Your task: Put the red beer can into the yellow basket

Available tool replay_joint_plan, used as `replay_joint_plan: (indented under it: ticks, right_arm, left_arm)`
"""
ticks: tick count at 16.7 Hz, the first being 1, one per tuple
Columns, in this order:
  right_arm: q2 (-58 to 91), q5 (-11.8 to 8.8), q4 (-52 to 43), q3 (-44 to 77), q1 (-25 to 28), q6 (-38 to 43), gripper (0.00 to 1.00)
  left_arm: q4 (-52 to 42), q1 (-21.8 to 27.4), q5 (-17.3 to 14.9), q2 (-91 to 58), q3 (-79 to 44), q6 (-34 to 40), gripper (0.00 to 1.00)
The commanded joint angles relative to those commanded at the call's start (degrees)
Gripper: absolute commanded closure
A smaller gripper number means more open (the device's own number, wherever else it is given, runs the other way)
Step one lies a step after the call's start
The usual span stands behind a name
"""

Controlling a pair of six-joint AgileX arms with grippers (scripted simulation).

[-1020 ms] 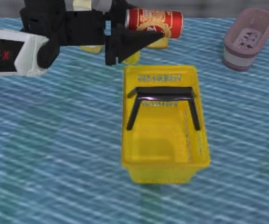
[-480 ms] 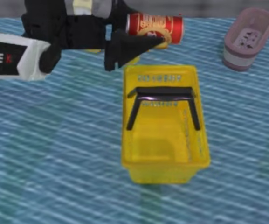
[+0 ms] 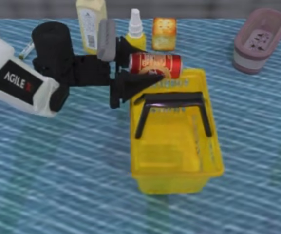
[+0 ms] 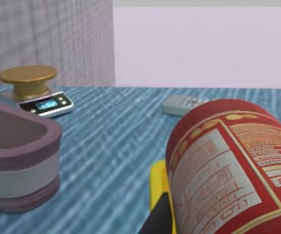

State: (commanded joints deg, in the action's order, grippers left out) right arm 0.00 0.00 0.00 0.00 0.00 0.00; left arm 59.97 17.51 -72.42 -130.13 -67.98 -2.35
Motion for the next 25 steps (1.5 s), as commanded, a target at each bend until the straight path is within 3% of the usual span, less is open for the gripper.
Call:
replay_joint_plan:
  ticks: [4,17,25]
  right_arm:
    - [0.0,0.0,0.0,0.0,0.0,0.0,0.00]
    - [0.0,0.0,0.0,0.0,0.0,0.0,0.00]
    - [0.0,0.0,0.0,0.0,0.0,0.0,0.00]
  left_arm:
    - [0.1,0.0,0.0,-0.1,0.1,0.0,1.00]
    - [0.1,0.0,0.0,-0.1,0.1,0.0,0.02]
    - [0.1,0.0,0.0,-0.1,0.1,0.0,0.00]
